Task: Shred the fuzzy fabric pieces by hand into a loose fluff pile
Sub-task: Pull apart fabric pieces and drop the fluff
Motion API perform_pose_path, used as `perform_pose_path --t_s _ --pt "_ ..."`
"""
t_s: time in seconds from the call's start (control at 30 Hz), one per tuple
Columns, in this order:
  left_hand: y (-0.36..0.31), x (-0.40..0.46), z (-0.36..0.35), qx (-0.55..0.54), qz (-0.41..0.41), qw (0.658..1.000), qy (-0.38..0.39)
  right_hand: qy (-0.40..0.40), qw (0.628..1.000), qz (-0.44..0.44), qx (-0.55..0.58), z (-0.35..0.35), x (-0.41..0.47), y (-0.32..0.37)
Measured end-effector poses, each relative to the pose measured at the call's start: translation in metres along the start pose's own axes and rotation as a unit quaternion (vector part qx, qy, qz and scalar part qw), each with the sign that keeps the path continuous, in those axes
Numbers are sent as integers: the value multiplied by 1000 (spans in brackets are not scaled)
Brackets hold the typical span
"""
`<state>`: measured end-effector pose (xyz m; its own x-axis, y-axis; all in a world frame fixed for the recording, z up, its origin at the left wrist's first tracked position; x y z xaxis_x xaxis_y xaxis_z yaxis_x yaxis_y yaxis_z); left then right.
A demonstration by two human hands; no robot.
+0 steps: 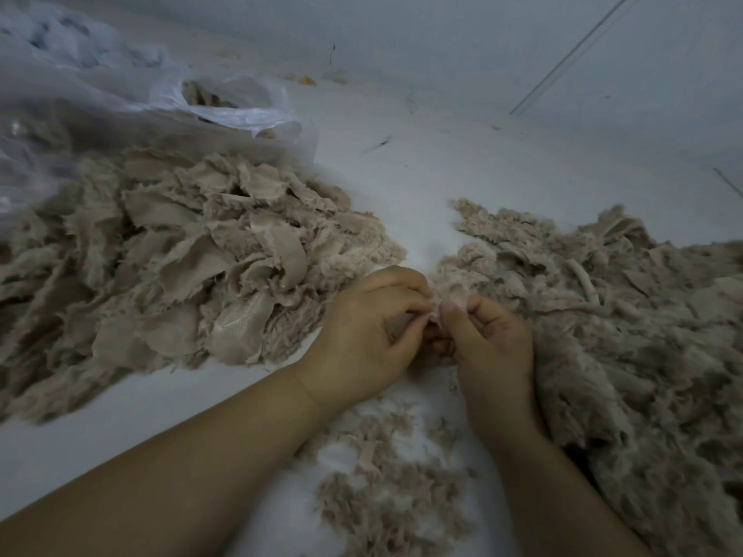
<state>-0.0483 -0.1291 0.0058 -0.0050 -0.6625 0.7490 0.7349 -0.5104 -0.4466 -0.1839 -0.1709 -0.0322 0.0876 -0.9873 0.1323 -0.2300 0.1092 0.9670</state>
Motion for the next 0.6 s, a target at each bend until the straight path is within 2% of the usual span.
perform_pose_path --t_s 0.07,0.13,0.2,0.27,0.33,0.43,0.47,0.6 --pt "6 2 3 -11 31 999 -9 -9 1000 3 -7 1 0 0" --pt "19 1 4 -37 130 991 -13 -22 1000 7 -12 2 0 1" --pt "38 -5 1 -104 281 954 -21 -33 999 13 -11 2 1 1" --pt "50 -11 0 -180 378 907 -34 -32 999 22 -15 1 1 3" --pt "48 -10 -3 -242 383 892 2 -19 999 24 -18 -1 0 3" --pt "35 -8 -17 -249 339 897 140 25 999 31 -32 -4 -3 5" --pt "34 -9 -21 -258 343 889 158 36 998 34 -36 -5 -4 6" --pt "42 -15 -24 -342 424 828 135 9 998 35 -52 -2 -3 3"
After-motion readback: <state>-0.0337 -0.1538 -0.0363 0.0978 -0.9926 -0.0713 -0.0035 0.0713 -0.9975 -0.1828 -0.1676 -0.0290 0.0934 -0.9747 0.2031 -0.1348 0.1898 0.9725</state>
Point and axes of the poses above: each hand's wrist, its own x-axis towards the middle knuckle, its own z-axis out of the back of the hand, y = z × x, the point moved 6 cm from there along x, towards the middle knuckle, and after that the axes turned 9 degrees about x, right-handed, at the moved point
